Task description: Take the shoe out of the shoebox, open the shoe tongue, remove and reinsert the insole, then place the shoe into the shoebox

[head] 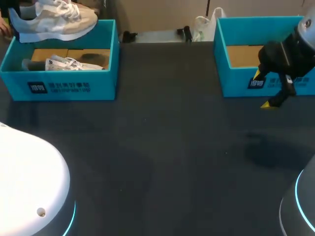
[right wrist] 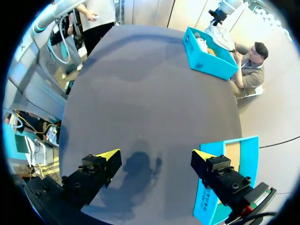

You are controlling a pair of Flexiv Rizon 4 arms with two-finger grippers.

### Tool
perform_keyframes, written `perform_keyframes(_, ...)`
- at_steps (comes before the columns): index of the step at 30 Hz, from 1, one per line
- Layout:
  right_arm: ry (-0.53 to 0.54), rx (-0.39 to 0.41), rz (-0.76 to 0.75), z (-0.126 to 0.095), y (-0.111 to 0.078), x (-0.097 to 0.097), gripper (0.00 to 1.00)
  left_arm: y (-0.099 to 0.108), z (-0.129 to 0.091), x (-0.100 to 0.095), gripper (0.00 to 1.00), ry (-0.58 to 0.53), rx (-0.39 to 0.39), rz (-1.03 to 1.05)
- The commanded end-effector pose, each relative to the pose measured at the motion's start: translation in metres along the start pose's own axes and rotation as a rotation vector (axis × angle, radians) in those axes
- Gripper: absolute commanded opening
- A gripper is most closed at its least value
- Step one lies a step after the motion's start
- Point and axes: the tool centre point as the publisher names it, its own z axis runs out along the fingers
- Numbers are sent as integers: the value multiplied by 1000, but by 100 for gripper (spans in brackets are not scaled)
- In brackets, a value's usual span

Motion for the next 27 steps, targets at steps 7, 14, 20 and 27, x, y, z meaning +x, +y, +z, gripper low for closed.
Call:
perform_keyframes(7, 0, 2, 1, 1, 0, 0, 100, 6, -1, 1, 0, 1, -86, 131)
perform_keyframes(14, 0, 2, 1, 1, 0, 0, 100, 6, -1, 1, 0, 1, -86, 131)
perform_keyframes(20, 0, 2, 1, 1, 0, 0, 100, 6, -1, 1, 0, 1, -86, 131)
perform_keyframes(27, 0, 2, 1, 1, 0, 0, 100, 7, 7, -7, 0, 21, -101, 119)
